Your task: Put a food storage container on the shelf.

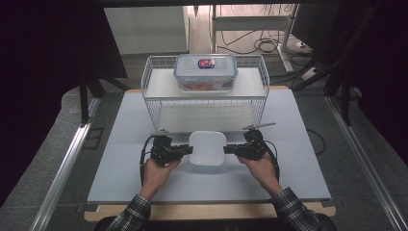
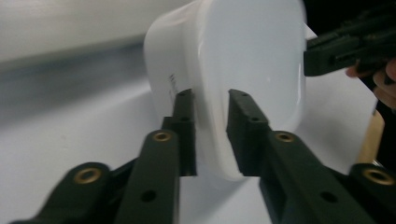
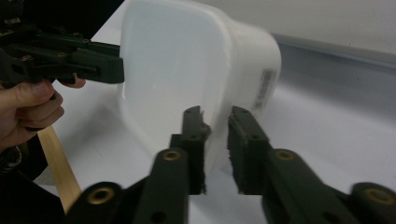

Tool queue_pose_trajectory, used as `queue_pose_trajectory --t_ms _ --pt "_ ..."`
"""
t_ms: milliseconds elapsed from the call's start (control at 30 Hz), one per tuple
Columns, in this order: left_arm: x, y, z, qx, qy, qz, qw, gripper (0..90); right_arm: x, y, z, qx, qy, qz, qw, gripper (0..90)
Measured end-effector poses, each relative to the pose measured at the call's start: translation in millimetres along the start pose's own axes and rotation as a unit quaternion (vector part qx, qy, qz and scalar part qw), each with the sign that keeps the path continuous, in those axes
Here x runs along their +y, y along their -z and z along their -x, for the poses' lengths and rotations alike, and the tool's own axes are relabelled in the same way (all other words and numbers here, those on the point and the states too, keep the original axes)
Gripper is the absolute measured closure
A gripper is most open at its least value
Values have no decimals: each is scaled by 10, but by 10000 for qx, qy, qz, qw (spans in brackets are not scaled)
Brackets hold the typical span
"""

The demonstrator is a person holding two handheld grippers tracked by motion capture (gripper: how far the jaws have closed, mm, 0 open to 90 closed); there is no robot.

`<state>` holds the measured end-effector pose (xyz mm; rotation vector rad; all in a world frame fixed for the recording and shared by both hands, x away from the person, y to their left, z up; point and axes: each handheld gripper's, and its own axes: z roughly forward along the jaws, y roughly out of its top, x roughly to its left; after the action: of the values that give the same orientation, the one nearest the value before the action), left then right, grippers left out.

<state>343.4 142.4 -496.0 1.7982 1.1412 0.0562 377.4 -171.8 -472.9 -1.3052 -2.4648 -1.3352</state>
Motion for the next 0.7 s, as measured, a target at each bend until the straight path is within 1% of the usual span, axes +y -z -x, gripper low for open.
queue_pose_trajectory --t_ms 33,133,267,367,400,500,700 --pt "-4 -4 1 43 -5 9 10000 769 -12 -9 -28 -121 176 44 9998 789" --pt "-20 -13 -4 93 -3 47 9999 770 -23 -19 -53 -200 316 154 9992 790" --pt "-12 16 14 86 -14 150 9999 772 -27 -12 -51 -169 399 305 9986 790" --pt "5 61 46 87 -54 268 9996 772 -14 31 -68 -110 472 459 9978 791" --pt "8 71 56 90 -51 296 9995 773 -7 50 -79 -87 533 529 9971 791" --pt "34 111 99 141 -135 387 9991 773 8 90 -100 -58 608 665 9959 792" --pt "86 175 154 200 -262 491 9982 773 48 151 -157 -90 726 785 9942 792"
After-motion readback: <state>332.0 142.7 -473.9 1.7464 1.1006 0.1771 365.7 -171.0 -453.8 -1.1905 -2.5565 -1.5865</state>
